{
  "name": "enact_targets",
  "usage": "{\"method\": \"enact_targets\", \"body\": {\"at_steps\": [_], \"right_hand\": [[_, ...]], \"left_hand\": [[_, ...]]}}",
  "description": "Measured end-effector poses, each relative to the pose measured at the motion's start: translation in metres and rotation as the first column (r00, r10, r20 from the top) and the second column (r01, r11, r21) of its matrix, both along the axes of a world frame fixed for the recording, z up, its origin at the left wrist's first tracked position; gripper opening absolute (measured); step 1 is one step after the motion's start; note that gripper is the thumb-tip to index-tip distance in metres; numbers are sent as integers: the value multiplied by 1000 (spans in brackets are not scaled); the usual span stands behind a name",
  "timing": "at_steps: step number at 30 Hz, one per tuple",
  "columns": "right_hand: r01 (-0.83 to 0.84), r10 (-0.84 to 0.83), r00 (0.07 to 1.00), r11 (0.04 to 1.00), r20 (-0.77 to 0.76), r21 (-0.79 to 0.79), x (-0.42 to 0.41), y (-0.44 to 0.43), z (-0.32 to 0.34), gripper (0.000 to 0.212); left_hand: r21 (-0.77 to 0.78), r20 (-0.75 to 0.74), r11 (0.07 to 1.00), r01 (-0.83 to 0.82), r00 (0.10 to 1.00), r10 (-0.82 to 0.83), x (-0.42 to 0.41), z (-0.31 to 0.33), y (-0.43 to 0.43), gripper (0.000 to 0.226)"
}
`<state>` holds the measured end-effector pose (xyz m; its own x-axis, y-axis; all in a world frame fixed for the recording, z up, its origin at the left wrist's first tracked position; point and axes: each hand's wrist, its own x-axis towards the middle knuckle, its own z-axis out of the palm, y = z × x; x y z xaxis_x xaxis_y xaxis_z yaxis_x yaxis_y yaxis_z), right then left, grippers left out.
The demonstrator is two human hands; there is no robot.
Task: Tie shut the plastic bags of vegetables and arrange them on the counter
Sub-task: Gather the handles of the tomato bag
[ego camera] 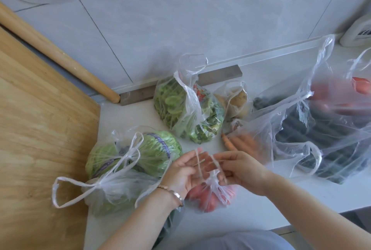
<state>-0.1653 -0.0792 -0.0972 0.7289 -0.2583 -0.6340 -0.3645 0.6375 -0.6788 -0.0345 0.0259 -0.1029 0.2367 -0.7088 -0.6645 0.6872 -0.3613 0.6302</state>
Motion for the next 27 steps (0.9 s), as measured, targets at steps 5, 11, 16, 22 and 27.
{"method": "enact_targets", "body": {"at_steps": [5, 11, 16, 22, 27], "right_hand": [[-42, 42, 999, 999, 5, -23, 1, 8, -6, 17], [-171, 147, 980, 967, -137, -190, -3, 9, -4, 14], [-169, 94, 959, 946, -266, -278, -6, 14, -16, 22], [232, -277, 944, 943, -179, -238, -17, -2, -27, 16], [408, -422, 907, 864, -18, 295, -24, 0, -45, 44]], "left_hand": [[56, 365, 958, 281, 887, -282, -8, 3, -8, 54], [148, 700, 846, 512, 550, -455, -10, 4, -8, 48], [173, 738, 866, 470, 520, -430, -14, -2, -9, 40], [19, 280, 989, 149, 948, -148, 2, 3, -2, 15], [430, 751, 766, 477, 282, -597, 19, -9, 12, 19]]}}
